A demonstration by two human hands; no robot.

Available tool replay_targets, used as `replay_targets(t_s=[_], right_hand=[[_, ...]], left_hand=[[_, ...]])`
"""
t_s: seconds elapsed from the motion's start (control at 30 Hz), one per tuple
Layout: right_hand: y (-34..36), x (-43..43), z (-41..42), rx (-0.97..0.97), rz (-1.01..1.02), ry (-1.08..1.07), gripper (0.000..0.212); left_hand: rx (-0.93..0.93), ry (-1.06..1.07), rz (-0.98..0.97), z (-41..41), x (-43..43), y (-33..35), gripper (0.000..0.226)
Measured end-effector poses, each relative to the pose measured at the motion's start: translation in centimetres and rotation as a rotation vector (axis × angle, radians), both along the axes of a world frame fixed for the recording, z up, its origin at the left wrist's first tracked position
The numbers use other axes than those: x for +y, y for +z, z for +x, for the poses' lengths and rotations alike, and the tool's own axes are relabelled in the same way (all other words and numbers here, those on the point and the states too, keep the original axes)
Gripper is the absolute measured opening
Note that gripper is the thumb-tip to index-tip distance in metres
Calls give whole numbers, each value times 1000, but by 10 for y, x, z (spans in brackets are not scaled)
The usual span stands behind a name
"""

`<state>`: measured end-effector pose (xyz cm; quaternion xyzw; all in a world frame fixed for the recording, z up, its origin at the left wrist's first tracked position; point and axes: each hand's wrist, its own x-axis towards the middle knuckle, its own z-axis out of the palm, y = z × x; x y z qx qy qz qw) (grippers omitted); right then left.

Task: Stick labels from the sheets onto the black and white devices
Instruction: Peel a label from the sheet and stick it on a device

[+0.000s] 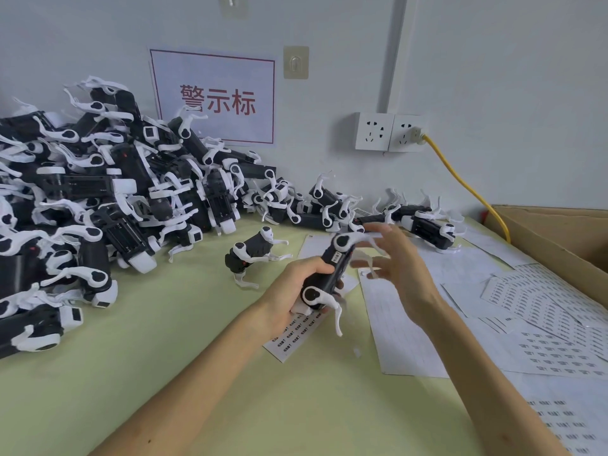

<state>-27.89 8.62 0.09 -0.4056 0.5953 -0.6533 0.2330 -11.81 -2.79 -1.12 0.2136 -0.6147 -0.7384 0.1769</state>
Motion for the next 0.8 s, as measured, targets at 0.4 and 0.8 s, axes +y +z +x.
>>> replay_targets(t_s=[0.4, 0.8], right_hand=[[0, 0, -9, -143, 57, 100, 38], [-2, -3, -3, -460, 101, 277, 49]], left_hand=[[298, 228, 184, 3, -15, 6, 30], [401, 665, -75, 2, -24, 7, 18]])
